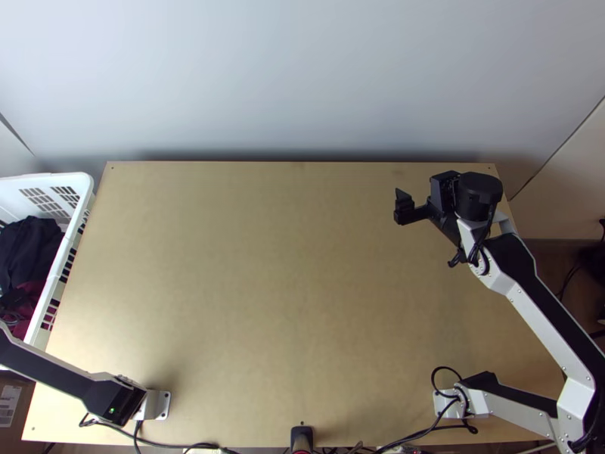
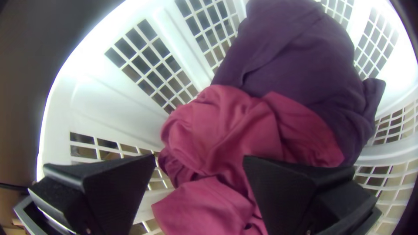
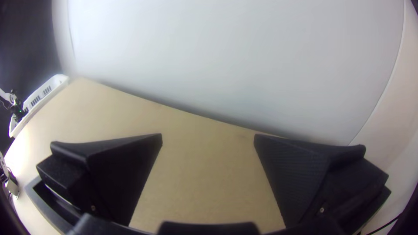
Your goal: Fold the t-shirt
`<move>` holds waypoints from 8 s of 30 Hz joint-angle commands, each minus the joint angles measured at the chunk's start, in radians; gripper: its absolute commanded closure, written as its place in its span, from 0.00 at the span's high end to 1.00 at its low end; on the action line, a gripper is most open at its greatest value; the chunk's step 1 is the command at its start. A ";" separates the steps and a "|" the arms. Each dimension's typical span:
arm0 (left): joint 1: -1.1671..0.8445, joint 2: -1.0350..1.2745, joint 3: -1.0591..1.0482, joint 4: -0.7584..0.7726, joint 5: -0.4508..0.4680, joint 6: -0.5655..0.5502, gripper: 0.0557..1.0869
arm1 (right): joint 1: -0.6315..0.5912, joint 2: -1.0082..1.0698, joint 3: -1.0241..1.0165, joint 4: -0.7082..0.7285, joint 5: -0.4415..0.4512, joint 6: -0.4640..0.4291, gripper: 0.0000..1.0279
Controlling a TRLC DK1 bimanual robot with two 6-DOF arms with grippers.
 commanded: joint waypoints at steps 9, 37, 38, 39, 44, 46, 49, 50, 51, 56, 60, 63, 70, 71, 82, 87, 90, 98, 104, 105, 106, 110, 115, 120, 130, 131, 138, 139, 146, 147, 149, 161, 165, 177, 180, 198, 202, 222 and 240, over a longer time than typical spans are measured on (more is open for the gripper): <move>-0.038 0.200 0.165 0.049 0.014 -0.002 0.71 | 0.015 -0.035 -0.036 -0.045 0.043 -0.008 0.95; -0.165 -0.667 0.126 -0.601 0.344 -0.040 0.04 | 0.054 -0.015 -0.065 -0.027 0.072 0.034 0.95; -0.205 -0.737 0.123 -0.653 0.362 -0.039 0.04 | 0.054 -0.017 -0.067 -0.025 0.072 0.035 0.95; -0.220 -0.765 0.119 -0.656 0.367 -0.046 0.04 | 0.054 -0.018 -0.067 -0.025 0.072 0.037 0.95; -0.397 -0.947 0.100 -0.703 0.368 -0.097 0.04 | 0.054 -0.051 -0.121 0.006 0.072 0.040 0.95; -0.484 -1.003 0.096 -0.709 0.368 -0.144 0.04 | 0.054 -0.071 -0.153 0.021 0.072 0.049 0.95; -0.610 -1.064 0.099 -0.704 0.368 -0.209 0.04 | 0.050 -0.101 -0.196 0.033 0.072 0.057 0.95; -0.658 -1.081 0.100 -0.699 0.365 -0.226 0.04 | 0.047 -0.114 -0.214 0.039 0.072 0.057 0.95; -0.697 -1.095 0.100 -0.693 0.364 -0.244 0.04 | 0.042 -0.124 -0.233 0.047 0.072 0.057 0.95; -0.941 -1.115 0.090 -0.696 0.293 -0.282 0.04 | -0.004 -0.187 -0.314 0.085 0.072 0.057 0.95; -1.175 -1.109 0.036 -0.693 0.229 -0.287 0.04 | -0.051 -0.221 -0.361 0.088 0.072 0.054 0.95; -1.368 -1.093 0.002 -0.663 0.167 -0.305 0.04 | -0.081 -0.258 -0.411 0.088 0.072 0.054 0.95; -1.714 -0.911 0.102 -0.603 0.052 -0.355 0.04 | -0.173 -0.339 -0.533 0.088 0.069 0.055 0.95; -1.748 -0.877 0.137 -0.603 0.052 -0.359 0.04 | -0.186 -0.351 -0.547 0.088 0.069 0.054 0.95; -2.064 -0.550 0.585 -0.646 0.034 -0.401 0.04 | -0.317 -0.474 -0.648 0.088 0.029 0.018 0.95; -2.113 -0.386 0.792 -0.652 0.042 -0.447 0.04 | -0.334 -0.520 -0.694 0.084 0.003 0.009 0.95; -2.142 -0.329 0.817 -0.612 0.077 -0.465 0.04 | -0.335 -0.545 -0.728 0.084 0.003 0.001 0.95; -2.181 -0.243 0.834 -0.482 0.247 -0.608 0.04 | -0.440 -0.552 -0.779 0.085 0.003 -0.052 0.95; -2.072 -0.072 0.827 -0.497 0.262 -0.608 0.04 | -0.498 -0.554 -0.779 0.084 -0.023 -0.058 0.95; -2.047 -0.045 0.826 -0.503 0.275 -0.608 0.04 | -0.498 -0.555 -0.779 0.084 -0.025 -0.058 0.95; -2.029 -0.019 0.826 -0.505 0.278 -0.608 0.04 | -0.498 -0.558 -0.779 0.081 -0.025 -0.058 0.95; -1.966 0.080 0.815 -0.514 0.281 -0.583 0.04 | -0.496 -0.563 -0.771 0.081 -0.029 -0.058 0.95; -1.899 0.189 0.815 -0.494 0.269 -0.563 0.04 | -0.486 -0.563 -0.766 0.081 -0.034 -0.057 0.95; -1.856 0.243 0.815 -0.494 0.272 -0.560 0.76 | -0.455 -0.558 -0.769 0.082 -0.034 -0.049 0.96; -1.834 0.033 0.820 -0.818 0.338 -0.598 0.95 | -0.357 -0.557 -0.754 0.038 -0.036 0.001 0.96; -1.839 -0.004 0.818 -0.854 0.338 -0.594 0.95 | -0.348 -0.557 -0.751 0.038 -0.036 0.003 0.96; -1.880 -0.234 0.726 -1.017 0.236 -0.551 0.95 | -0.306 -0.525 -0.728 0.038 -0.052 0.035 0.96; -1.897 -0.263 0.714 -1.042 0.175 -0.537 0.95 | -0.288 -0.520 -0.733 0.038 -0.052 0.029 0.96; -1.922 -0.509 0.530 -1.052 0.132 -0.532 0.95 | -0.177 -0.371 -0.699 0.015 -0.091 0.027 0.96; -1.920 -0.541 0.481 -1.035 0.127 -0.526 0.95 | -0.177 -0.331 -0.691 0.016 -0.112 0.035 0.96; -1.920 -0.585 0.393 -0.999 0.068 -0.523 0.95 | -0.160 -0.242 -0.679 0.044 -0.117 0.040 0.96; -1.903 -0.716 0.191 -0.974 -0.029 -0.526 0.95 | -0.232 0.132 -0.469 0.113 -0.263 0.138 0.95; -1.888 -0.739 0.142 -0.968 -0.032 -0.522 0.95 | -0.216 0.212 -0.415 0.099 -0.292 0.169 0.95; -1.876 -0.760 0.076 -0.956 -0.055 -0.506 0.95 | -0.133 0.259 -0.342 -0.076 -0.359 0.185 0.90; -1.874 -0.757 0.071 -0.954 -0.057 -0.503 0.95 | -0.113 0.252 -0.335 -0.116 -0.359 0.173 0.82; -1.849 -0.793 -0.038 -0.911 -0.081 -0.486 0.95 | -0.143 0.021 -0.199 -0.209 -0.359 0.178 0.04; -1.845 -0.839 -0.206 -0.804 -0.083 -0.456 0.95 | -0.110 -0.038 -0.022 -0.337 -0.359 0.201 0.04; -2.067 -1.043 -0.799 -0.340 -0.393 -0.402 0.95 | -0.008 0.000 0.599 -0.660 -0.322 0.305 0.03; -2.159 -1.079 -0.860 0.072 -0.273 0.021 0.95 | 0.031 -0.009 0.537 -0.668 -0.304 0.365 0.03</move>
